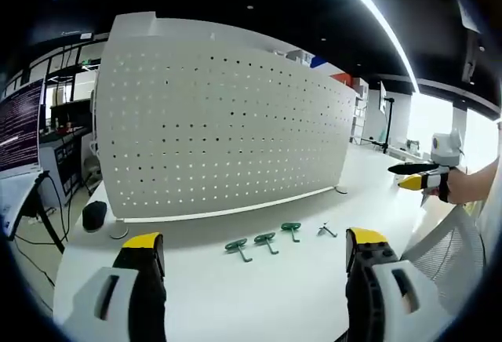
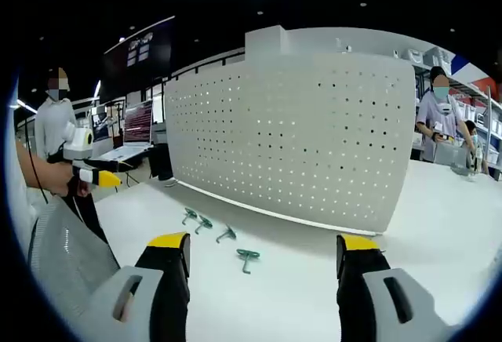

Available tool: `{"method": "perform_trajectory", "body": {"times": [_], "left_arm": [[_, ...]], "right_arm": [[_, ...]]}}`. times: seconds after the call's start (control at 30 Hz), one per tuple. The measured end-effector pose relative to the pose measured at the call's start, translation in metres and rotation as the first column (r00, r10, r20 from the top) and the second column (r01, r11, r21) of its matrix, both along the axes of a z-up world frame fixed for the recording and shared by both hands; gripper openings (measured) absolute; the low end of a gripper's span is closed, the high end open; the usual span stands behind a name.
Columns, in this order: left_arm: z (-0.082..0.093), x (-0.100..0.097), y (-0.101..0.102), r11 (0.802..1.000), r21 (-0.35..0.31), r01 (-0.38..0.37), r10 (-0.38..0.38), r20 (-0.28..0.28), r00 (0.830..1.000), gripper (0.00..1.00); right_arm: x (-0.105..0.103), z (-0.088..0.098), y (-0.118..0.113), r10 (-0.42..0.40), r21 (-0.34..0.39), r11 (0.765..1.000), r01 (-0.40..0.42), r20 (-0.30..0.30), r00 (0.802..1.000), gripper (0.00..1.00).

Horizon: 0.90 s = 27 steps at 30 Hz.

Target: Insert the hook assembly into the mounting plate slot until the hook locks in place.

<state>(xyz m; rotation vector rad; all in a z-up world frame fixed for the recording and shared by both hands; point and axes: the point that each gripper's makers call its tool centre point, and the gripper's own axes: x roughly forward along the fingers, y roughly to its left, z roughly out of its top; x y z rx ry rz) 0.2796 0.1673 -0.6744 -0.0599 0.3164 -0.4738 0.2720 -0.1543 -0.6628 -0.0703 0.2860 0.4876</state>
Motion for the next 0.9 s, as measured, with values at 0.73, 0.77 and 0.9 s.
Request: {"method": "perform_trajectory", "body": {"times": [0.73,0.77,0.9], "left_arm": [[-0.0012,0.003,-0.0008,1.0,0.012,0.009,-0.009,-0.007,1.0,0.98],[-0.0016,0.0031,-0.0012,1.0,0.016,0.013,-0.013,-0.009,1.0,0.98],[-0.0021,0.0047,-0.0032,0.999,0.032,0.031,-0.031,-0.015,0.999,0.97]], "right_arm": [[-0.0003,-0.0012,0.0015,0.003,-0.001,1.0,-0.003,-0.002,1.0,0.73],[-0.0003,-0.0015,0.0015,0.003,0.0,1.0,-0.003,-0.004,1.0,0.73],[-0.0004,-0.0015,0.0018,0.004,0.002,1.0,-0.004,-0.004,1.0,0.73]]}}
